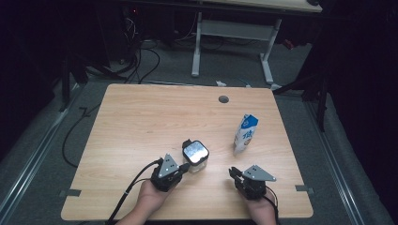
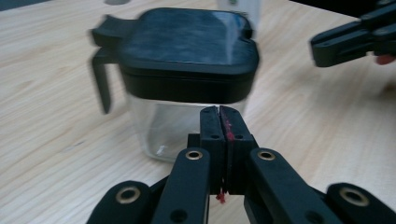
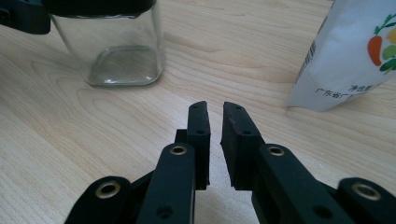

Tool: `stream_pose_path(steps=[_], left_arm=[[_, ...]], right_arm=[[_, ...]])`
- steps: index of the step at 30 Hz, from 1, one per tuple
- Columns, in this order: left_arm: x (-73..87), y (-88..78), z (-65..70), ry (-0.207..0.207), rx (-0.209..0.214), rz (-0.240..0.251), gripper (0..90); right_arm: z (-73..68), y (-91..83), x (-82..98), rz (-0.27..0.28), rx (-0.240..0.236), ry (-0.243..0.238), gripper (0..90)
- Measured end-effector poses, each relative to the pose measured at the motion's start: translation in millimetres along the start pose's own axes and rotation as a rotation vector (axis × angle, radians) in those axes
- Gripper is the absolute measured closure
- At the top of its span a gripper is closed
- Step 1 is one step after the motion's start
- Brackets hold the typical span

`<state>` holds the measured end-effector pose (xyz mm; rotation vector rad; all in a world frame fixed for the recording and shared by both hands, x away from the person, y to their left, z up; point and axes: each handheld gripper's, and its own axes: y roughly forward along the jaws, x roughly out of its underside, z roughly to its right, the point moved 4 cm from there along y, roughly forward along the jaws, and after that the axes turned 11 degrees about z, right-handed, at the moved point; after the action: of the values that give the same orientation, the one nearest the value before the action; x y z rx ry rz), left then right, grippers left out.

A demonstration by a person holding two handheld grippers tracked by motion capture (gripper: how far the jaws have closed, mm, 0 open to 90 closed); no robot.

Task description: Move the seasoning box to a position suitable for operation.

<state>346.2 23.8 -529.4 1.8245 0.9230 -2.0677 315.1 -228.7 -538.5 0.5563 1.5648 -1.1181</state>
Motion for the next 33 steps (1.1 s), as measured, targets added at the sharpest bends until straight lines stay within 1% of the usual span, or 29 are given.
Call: stream_pose_path(steps=[2,4,6,7,8,9,11,13,15,16,19,22,24,27,31,33], left_arm=[[0.9,-0.7,0.2,0.001,0.000,-0.004,87.3],[2.1,-4.1,-5.0,0.001,-0.013,-0.009,86.1],[4.4,-9.5,-15.4,-0.019,-0.033,-0.011,85.0],[5.9,-13.2,-22.2,-0.018,-0.041,-0.020,84.4],[7.1,-15.9,-27.8,-0.036,-0.055,-0.016,83.5],[8.1,-19.7,-36.6,-0.040,-0.075,-0.015,82.6],[9.2,-25.1,-48.1,-0.047,-0.107,-0.011,81.1],[10.1,-30.6,-59.6,-0.076,-0.127,-0.004,79.0],[10.6,-35.4,-67.8,-0.100,-0.145,0.009,78.5],[10.5,-37.1,-69.7,-0.099,-0.150,0.008,78.0],[10.0,-41.2,-73.7,-0.106,-0.160,0.016,77.1],[9.7,-43.1,-74.9,-0.110,-0.164,0.018,76.6],[9.8,-43.0,-74.8,-0.114,-0.164,0.020,76.6],[10.2,-42.0,-74.4,-0.117,-0.164,0.017,76.6],[10.4,-40.1,-74.0,-0.130,-0.165,0.020,76.3],[10.6,-39.8,-73.9,-0.129,-0.167,0.017,76.0]], right_arm=[[-0.7,0.8,0.1,0.000,0.000,-0.008,80.8],[-2.5,1.8,-0.1,0.002,-0.001,-0.008,81.1],[-5.4,4.4,-1.3,0.006,0.001,-0.012,82.5],[-7.4,6.5,-2.6,0.008,-0.008,-0.013,83.5],[-9.6,9.4,-4.5,0.007,-0.017,-0.009,84.4],[-12.1,13.4,-6.6,0.005,-0.028,-0.008,85.4],[-16.4,23.0,-10.6,0.001,-0.033,-0.010,88.0],[-22.0,33.4,-13.3,-0.010,-0.031,-0.026,89.5],[-28.3,43.3,-15.2,-0.020,-0.037,-0.037,89.6],[-32.3,48.1,-16.6,-0.025,-0.041,-0.039,89.6],[-40.0,55.5,-18.5,-0.029,-0.046,-0.046,89.6],[-44.0,60.3,-18.7,-0.035,-0.044,-0.046,89.5],[-43.3,63.1,-18.9,-0.034,-0.033,-0.045,89.5],[-41.5,67.0,-20.6,-0.037,-0.029,-0.040,89.4],[-39.9,77.9,-26.4,-0.038,-0.033,-0.035,89.0],[-39.2,85.3,-29.4,-0.039,-0.040,-0.025,89.0]])
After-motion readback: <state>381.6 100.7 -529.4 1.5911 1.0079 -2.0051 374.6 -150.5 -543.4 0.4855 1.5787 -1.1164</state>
